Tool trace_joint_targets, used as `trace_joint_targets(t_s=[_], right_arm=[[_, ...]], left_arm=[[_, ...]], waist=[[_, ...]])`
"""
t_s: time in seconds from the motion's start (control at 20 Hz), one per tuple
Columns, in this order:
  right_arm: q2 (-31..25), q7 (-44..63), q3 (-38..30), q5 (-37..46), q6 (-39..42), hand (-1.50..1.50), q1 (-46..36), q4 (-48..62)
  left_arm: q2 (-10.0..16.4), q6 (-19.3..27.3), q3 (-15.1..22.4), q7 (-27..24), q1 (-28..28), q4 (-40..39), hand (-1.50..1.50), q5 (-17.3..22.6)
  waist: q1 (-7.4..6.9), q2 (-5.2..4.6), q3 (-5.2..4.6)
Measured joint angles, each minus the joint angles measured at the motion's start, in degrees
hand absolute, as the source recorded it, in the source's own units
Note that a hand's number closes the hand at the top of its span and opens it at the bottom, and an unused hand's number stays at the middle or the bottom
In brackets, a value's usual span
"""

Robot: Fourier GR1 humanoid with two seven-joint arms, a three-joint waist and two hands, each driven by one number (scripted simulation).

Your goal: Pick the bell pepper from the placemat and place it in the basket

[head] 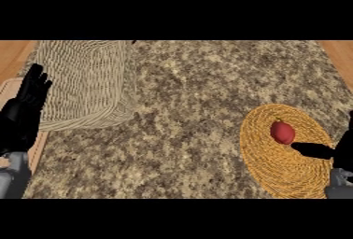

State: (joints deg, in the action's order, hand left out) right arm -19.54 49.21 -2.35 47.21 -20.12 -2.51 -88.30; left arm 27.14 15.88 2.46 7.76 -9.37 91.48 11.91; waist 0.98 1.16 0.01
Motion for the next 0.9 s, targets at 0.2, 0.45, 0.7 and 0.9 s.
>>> trace_joint_targets(t_s=[0.2,0.45,0.7,0.9], right_arm=[[0.0,10.5,2.4,1.6,10.2,-1.5,-2.1,-9.9],[1.8,15.9,4.4,6.1,16.0,-1.5,-3.5,-20.1],[4.8,15.3,4.3,9.0,17.4,-1.5,-1.8,-24.0],[7.7,13.3,4.1,11.3,16.4,-1.5,0.7,-23.0]], left_arm=[[-0.4,0.2,0.1,0.6,0.4,0.4,0.0,-0.3],[-1.5,0.2,-0.1,0.4,0.2,0.1,0.0,-1.0],[-2.1,-0.2,-0.4,0.9,-0.5,-0.4,0.0,-1.8],[-2.7,-1.1,-0.7,-0.2,-0.4,-0.6,0.0,-2.1]], waist=[[0.33,0.14,0.22],[-0.02,0.02,0.61],[-0.42,-0.06,0.86],[-0.63,-0.14,1.02]])
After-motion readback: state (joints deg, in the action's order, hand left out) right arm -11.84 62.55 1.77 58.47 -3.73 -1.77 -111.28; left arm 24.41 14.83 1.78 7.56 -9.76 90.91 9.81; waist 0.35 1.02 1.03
